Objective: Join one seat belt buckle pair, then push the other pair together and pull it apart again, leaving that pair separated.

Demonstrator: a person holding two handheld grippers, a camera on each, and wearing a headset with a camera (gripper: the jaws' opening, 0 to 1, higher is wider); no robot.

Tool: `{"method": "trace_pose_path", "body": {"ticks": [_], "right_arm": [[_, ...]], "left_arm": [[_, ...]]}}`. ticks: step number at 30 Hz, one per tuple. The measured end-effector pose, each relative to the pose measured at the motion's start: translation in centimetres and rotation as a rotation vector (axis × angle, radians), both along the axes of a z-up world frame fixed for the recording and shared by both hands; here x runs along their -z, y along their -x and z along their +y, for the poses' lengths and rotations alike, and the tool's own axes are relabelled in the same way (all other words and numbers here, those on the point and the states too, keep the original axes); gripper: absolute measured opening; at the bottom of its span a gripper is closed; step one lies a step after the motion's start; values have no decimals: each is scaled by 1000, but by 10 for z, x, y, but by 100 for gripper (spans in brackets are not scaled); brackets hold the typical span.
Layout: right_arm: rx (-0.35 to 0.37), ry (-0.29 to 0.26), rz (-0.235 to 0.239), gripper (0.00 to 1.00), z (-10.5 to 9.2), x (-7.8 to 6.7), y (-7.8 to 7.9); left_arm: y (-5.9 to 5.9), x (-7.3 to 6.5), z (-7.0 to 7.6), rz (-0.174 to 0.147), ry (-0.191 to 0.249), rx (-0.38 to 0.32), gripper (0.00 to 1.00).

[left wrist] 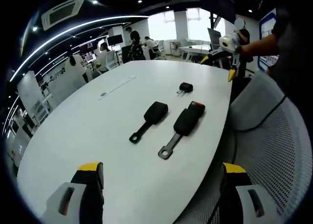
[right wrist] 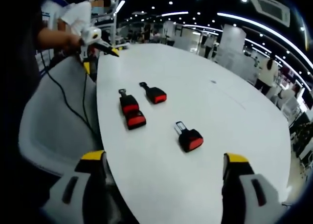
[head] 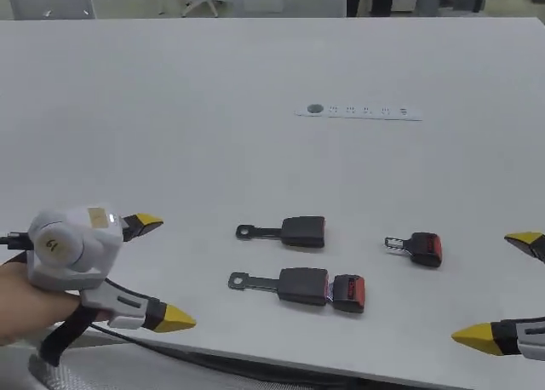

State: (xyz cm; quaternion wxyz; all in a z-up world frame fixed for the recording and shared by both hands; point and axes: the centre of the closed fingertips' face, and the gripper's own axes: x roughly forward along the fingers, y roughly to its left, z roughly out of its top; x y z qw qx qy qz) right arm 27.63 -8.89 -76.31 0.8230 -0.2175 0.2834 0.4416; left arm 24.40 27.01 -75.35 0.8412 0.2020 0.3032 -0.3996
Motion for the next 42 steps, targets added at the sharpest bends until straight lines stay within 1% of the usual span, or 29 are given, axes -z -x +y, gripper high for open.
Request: {"method": "trace_pose_path", "body": {"ticks": [3, 5, 7, 9, 11, 15, 21, 23, 24, 28, 32, 34, 37, 40, 42], "right_arm": [[10, 1, -1, 100, -6, 0, 0], [10, 7, -2, 100, -10, 0, 1], [18, 8, 10, 100, -13, 1, 2], [27, 6, 5, 100, -14, 0, 2], [31, 3, 3, 100, -13, -1, 4], [20, 5, -3, 100, -8, -1, 8], [26, -8, 9, 100, -7, 0, 8], [30, -7, 12, 100, -9, 2, 7], [38, -7, 22, 100, -10, 4, 7], [39, -7, 26, 100, -9, 4, 9], [44, -9, 25, 100, -10, 3, 9], [43, -3, 29, 100, -10, 6, 11], [42, -1, 32, 100, -9, 7, 14], [49, -6, 28, 100, -8, 7, 14], [49, -3, 26, 100, -9, 9, 15]], "left_arm": [[0, 0, 2, 1, 12, -18, 100], [0, 2, 5, 5, 11, -34, 100], [-1, 2, 6, -2, 14, -42, 100], [-2, 1, 7, -5, 21, -51, 100], [-3, 2, 7, -7, 16, -49, 100], [-6, 4, 8, -2, 11, -53, 100], [-11, 6, 8, 4, 9, -58, 100], [-12, 6, 6, 4, 8, -52, 100], [-13, 4, 6, 1, 7, -52, 100], [-16, 2, 7, -6, 17, -59, 100], [-18, 4, 9, -5, 22, -71, 100], [-18, 6, 7, 6, 23, -79, 100], [-15, 6, 2, 6, 17, -67, 100], [-15, 7, 2, 6, 17, -64, 100], [-14, 10, 3, 13, 11, -59, 100]]}}
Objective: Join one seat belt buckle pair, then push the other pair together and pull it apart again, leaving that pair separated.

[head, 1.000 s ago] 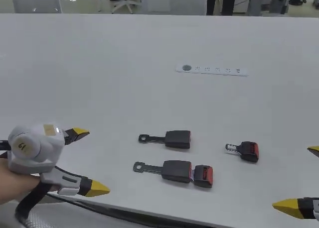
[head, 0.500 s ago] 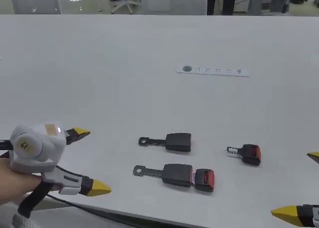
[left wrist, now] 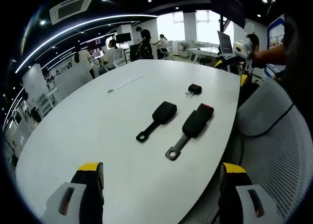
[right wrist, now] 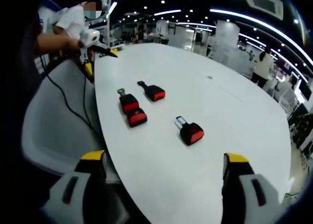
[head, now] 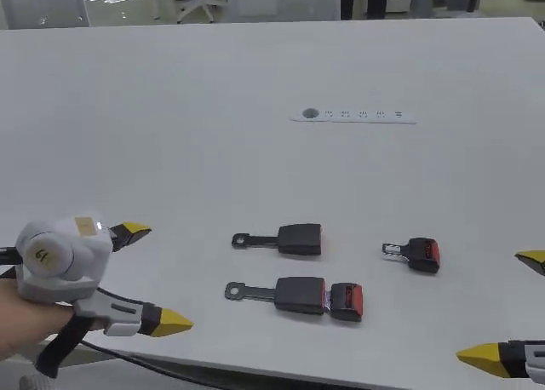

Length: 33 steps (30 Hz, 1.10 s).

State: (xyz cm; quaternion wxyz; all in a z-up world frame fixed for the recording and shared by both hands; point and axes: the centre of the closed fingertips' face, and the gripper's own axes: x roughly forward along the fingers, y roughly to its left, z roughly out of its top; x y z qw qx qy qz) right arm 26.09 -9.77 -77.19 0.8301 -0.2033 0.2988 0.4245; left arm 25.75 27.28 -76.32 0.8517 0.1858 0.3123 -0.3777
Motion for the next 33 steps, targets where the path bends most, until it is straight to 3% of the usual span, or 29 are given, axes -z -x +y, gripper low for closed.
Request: {"method": "trace_pose_path", "body": {"ticks": [5, 17, 19, 28, 33], "right_arm": [[9, -9, -10, 100, -1, -1, 0], [21, -27, -15, 99, 4, -2, 1], [16, -21, -10, 98, 6, -1, -1], [-17, -4, 9, 100, 7, 4, -3], [-12, -3, 23, 100, 7, 6, -2]], "left_arm": [[2, 0, -2, 0, -18, 31, 100], [-6, -2, -6, -15, -11, 57, 100], [-8, 1, -4, 0, -15, 44, 100], [-8, 10, -8, 16, -19, 75, 100], [-9, 4, -13, 10, -3, 69, 100]]}}
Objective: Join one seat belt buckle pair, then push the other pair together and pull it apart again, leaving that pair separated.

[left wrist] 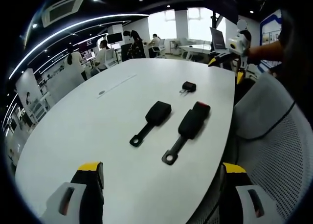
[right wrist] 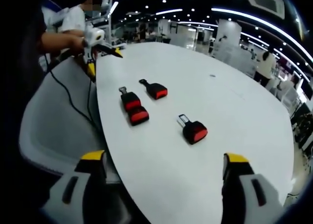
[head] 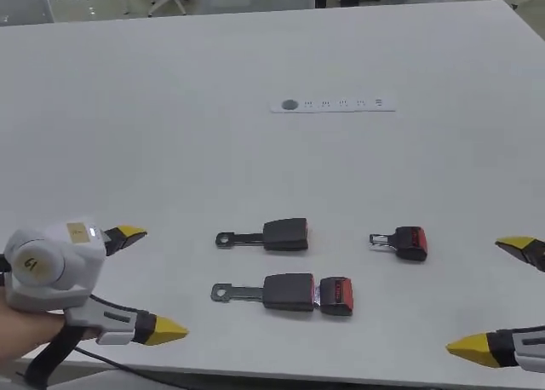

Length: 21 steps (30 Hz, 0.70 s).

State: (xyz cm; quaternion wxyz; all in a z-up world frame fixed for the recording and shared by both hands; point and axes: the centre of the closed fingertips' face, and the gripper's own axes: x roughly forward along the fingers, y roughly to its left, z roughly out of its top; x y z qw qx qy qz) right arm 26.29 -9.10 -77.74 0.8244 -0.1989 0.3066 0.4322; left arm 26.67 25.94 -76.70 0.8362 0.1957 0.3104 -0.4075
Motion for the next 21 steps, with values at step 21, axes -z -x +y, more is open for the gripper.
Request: {"method": "trace_pose_path", "body": {"ticks": [21], "right_arm": [[45, -40, 0, 100, 2, -2, -5]], "left_arm": [[-1, -8, 4, -6, -1, -22, 100]]}}
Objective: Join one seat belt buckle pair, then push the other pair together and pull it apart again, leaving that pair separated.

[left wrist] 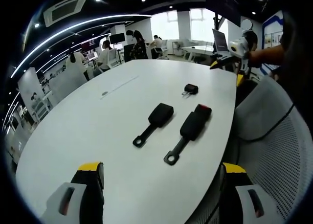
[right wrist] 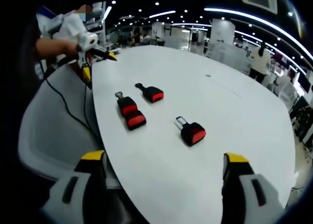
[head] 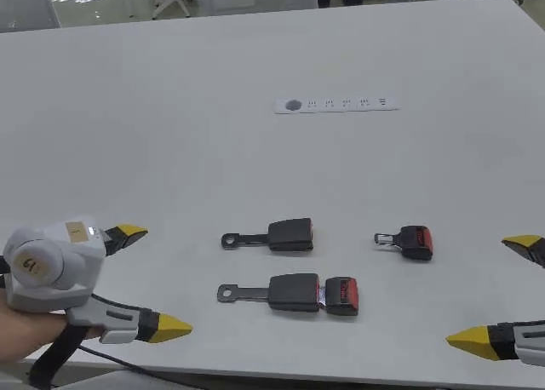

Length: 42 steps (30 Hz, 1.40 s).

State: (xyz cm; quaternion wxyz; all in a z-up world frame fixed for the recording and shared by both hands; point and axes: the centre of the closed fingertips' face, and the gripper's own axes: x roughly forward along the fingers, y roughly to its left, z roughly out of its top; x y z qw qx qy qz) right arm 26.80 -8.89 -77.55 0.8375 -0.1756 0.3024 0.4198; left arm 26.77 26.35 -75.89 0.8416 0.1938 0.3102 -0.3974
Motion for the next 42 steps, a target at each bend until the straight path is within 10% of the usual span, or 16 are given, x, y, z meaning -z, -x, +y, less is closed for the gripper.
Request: {"method": "trace_pose_path", "body": {"ticks": [18, 42], "right_arm": [[-19, -44, -49, 90, 4, -6, -8], [-29, -52, -49, 100, 3, -3, 1]], "left_arm": [[8, 0, 1, -24, -9, -4, 100], [2, 14, -15, -25, 18, 44, 100]]}}
